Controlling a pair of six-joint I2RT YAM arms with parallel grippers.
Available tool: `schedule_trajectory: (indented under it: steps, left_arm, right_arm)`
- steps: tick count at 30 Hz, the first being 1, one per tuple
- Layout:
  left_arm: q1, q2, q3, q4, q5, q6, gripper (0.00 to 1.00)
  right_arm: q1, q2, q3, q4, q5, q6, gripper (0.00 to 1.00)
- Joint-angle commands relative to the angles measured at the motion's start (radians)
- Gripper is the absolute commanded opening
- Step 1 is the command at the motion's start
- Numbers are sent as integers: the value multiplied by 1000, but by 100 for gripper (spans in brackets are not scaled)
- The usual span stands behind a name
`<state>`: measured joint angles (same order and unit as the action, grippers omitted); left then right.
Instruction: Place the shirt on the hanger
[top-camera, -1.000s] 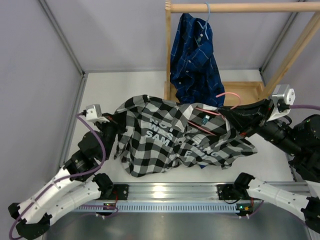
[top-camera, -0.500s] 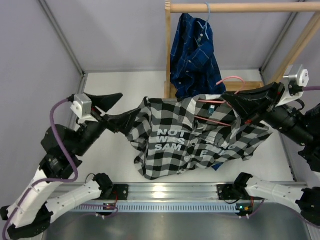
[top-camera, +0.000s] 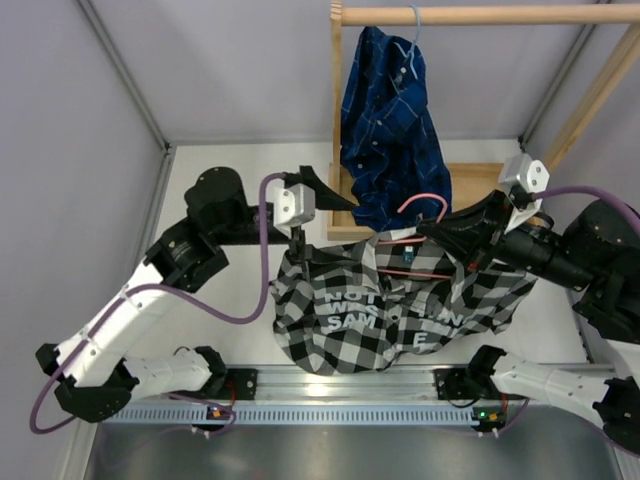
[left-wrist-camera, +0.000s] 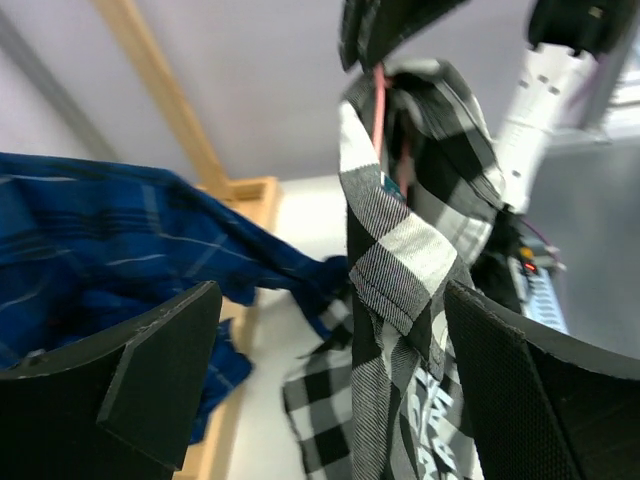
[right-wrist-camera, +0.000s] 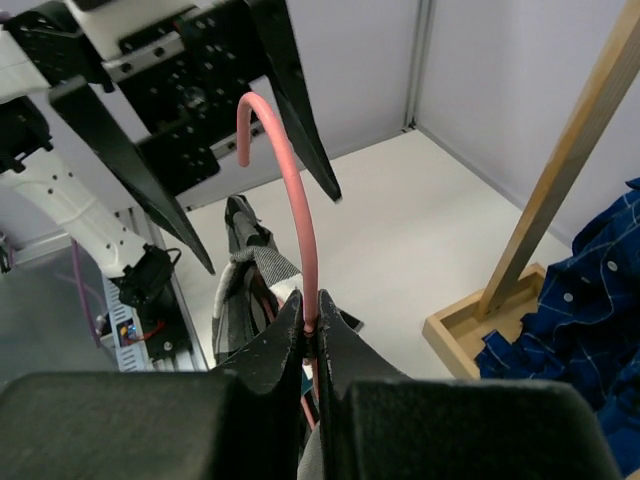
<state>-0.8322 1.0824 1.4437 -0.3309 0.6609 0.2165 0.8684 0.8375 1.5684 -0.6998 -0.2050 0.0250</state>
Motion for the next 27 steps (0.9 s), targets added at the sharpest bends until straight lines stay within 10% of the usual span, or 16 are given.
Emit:
schedule_trajectory:
  steps: [1, 11, 17, 22, 27]
  left_arm:
    - [-1, 60, 29, -28, 196, 15, 94]
    - [1, 132, 40, -53, 287, -26, 48]
    - [1, 177, 67, -82, 344, -37, 55]
    - [1, 215, 86, -132, 367, -17, 0]
    - [2, 226, 116, -210, 420, 55, 0]
  right_arm:
    - [12, -28, 1, 39, -59, -48, 0]
    - [14, -21, -19, 43, -97, -50, 0]
    - [12, -28, -44, 75, -120, -45, 0]
    - [12, -35, -47, 82, -126, -45, 0]
    - [12, -55, -73, 82, -111, -48, 0]
